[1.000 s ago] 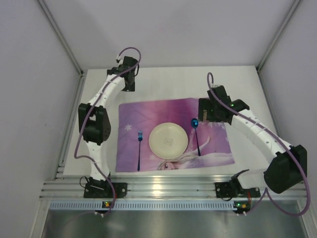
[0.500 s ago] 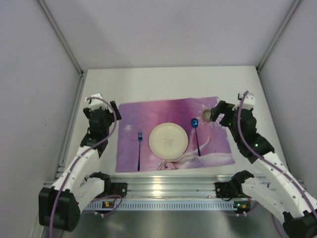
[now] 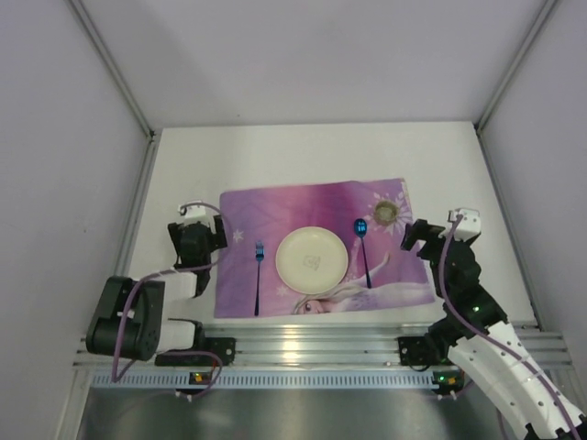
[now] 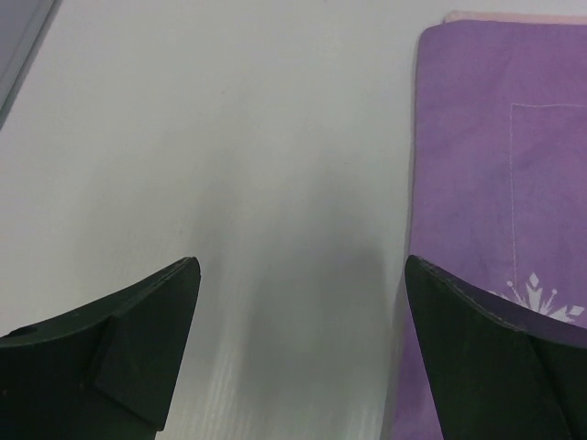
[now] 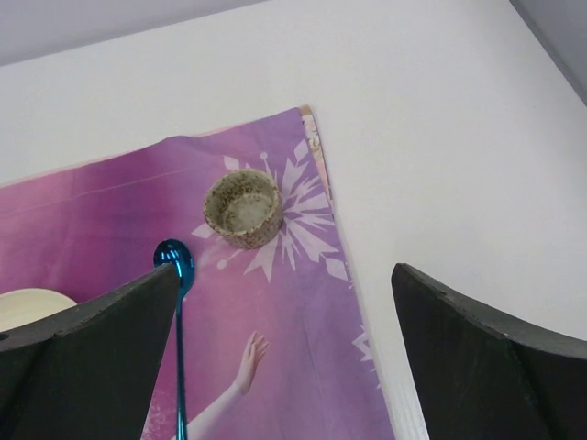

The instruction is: Set the dinner table for one person

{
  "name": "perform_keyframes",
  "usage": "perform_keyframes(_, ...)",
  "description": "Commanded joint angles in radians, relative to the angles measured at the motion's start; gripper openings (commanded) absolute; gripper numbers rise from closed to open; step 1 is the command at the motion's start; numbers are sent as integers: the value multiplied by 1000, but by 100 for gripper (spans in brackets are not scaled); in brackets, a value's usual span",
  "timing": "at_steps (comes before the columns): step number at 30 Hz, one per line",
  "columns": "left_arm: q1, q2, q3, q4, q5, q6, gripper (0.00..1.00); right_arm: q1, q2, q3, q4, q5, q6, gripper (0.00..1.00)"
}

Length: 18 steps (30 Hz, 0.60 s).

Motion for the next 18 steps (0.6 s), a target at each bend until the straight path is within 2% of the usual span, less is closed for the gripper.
perform_keyframes(1,16,84,58,267,66,102,99,-2,-24,5,54,16,-41,100)
perform_keyframes(2,22,138,74,297,79,126,99,-2,-26,2,53,8,-39,100)
perform_keyframes(4,53,184,156,225,138,72,99,-2,-17,-7,65,10,-30,100)
perform_keyframes(5,58,200,142,237,186,58,98,-2,-12,-16,91,13,-30,100)
perform_keyframes(6,58,256,114,390,235,92,97,-2,6,-21,109,16,-30,100)
perform_keyframes(7,64,287,50,475,263,97,97,-2,20,-27,131,20,-36,100)
perform_keyframes(8,69,316,42,572,229,82,99,-2,36,-36,172,24,-42,100)
perform_keyframes(11,73,293,65,487,228,70,99,-2,147,-58,278,49,-106,100)
perform_keyframes(12,73,296,65,493,228,71,93,-2,177,-61,301,63,-128,100)
perform_keyframes(13,73,296,62,501,226,74,99,0,206,-62,322,74,-137,100)
perform_keyframes(17,75,300,63,498,231,73,99,-17,397,-96,549,100,-210,100)
perform_keyframes(18,75,298,63,499,231,74,99,-20,431,-107,550,88,-211,100)
